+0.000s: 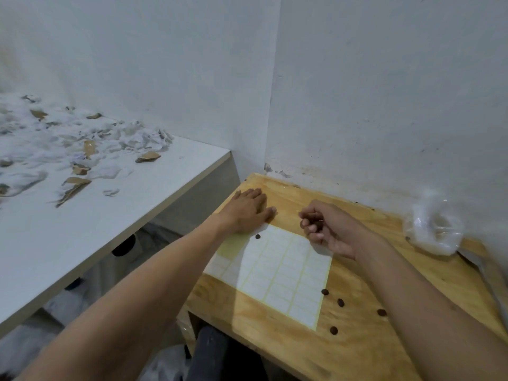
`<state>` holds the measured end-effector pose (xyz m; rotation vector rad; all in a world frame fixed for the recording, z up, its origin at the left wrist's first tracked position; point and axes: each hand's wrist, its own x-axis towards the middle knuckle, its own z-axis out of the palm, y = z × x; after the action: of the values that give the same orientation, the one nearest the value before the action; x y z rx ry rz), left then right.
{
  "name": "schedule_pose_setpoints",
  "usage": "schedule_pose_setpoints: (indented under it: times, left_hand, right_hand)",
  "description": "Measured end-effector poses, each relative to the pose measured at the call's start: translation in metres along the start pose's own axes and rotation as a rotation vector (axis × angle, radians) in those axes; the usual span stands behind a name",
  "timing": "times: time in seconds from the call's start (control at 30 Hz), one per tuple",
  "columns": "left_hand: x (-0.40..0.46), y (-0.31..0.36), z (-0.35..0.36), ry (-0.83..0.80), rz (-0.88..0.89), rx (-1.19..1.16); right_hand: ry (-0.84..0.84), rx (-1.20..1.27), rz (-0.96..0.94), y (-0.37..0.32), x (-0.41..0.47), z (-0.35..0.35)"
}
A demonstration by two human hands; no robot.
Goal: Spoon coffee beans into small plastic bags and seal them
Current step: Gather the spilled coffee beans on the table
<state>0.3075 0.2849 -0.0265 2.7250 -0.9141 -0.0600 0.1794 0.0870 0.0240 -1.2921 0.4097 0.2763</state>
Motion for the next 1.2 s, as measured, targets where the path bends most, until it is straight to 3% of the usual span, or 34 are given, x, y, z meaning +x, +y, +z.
schedule_pose_setpoints:
  times: [0.1, 0.23, 0.4, 0.6, 0.77, 0.87, 0.93, 1.07, 1.2]
  left_hand:
    - [-0.005, -0.003, 0.0, -0.022, -0.01, 0.099]
    - [-0.008, -0.006, 0.002, -0.039, -0.034, 0.028]
    - [-0.006, -0.009, 0.005, 0.003, -0.013, 0.039]
    - [-0.005, -0.012, 0.006, 0.022, -0.007, 0.0]
    - [-0.007, -0.006, 0.005, 0.015, 0.006, 0.102]
    - [-0.001, 0.009, -0.005, 0.008, 0.002, 0.358]
    - [0.005, 0.028, -0.011, 0.036, 0.039, 0.4]
    - [0.011, 0.08, -0.004, 0.01, 0.172, 0.191]
    - [0.01, 0.112, 0.024, -0.098, 0.233, 0.073]
  right_hand:
    - [0.064, -0.243, -0.105, 0.006, -0.001, 0.021]
    - [0.138, -0.731, -0.376, 0.024, 0.004, 0.044]
    - [0.183, -0.926, -0.484, 0.04, 0.014, 0.059]
    - [0.134, -0.78, -0.425, 0.045, 0.015, 0.062]
    - [0.034, -0.111, -0.011, 0.008, -0.003, 0.039]
    - [0.072, 0.145, 0.022, -0.009, -0.018, 0.008]
    - [0.169, 0.024, -0.036, -0.013, -0.033, -0.013]
    - [0.448, -0.499, -0.177, -0.004, -0.07, -0.049]
    - [0.493, -0.789, -0.329, 0.025, -0.115, -0.075]
